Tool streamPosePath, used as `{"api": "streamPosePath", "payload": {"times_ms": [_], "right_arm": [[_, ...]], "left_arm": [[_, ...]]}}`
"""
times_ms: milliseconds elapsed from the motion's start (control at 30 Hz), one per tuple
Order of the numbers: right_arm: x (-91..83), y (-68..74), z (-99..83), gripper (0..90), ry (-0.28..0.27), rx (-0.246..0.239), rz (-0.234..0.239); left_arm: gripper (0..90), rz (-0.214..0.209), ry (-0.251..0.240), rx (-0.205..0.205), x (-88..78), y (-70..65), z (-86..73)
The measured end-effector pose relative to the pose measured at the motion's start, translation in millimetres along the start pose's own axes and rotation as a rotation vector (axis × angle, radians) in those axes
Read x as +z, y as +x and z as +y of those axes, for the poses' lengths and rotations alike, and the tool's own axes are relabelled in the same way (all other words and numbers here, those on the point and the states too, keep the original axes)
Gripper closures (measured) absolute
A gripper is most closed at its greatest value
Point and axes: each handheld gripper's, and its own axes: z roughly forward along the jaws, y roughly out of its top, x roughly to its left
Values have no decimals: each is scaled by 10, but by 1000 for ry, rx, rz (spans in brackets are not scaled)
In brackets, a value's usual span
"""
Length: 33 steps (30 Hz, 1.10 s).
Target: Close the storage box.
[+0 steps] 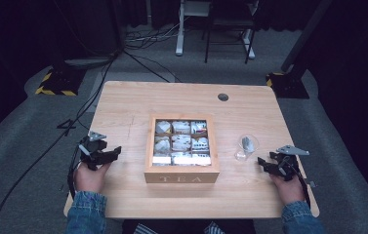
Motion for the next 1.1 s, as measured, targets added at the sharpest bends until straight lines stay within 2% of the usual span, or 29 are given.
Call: {"api": "streamPosePath", "payload": {"times_ms": [67, 167, 333, 533, 733, 900, 1000, 1100], "right_arm": [[2, -2, 1, 370, 0, -2, 1], [3, -6, 2, 367, 1, -3, 4], [5, -8, 5, 363, 2, -3, 4], [6, -8, 5, 363, 2, -3, 4], [5, -8, 4, 363, 2, -3, 4], [5, -8, 4, 363, 2, -3, 4], [5, -8, 4, 363, 2, -4, 4], [5, -8, 4, 363, 2, -4, 4]], "left_arm": [[380, 3, -4, -6, 13, 8, -6], [380, 11, -12, 10, 36, 8, -12], [376, 8, 37, 6, 129, 23, -32], [373, 13, 54, 7, 187, 46, -50], [358, 14, 98, 10, 269, 75, -77], [343, 17, 58, 29, 286, 92, -131], [254, 14, 5, 88, 334, 87, -192], [240, 6, 6, 89, 338, 89, -192]]}}
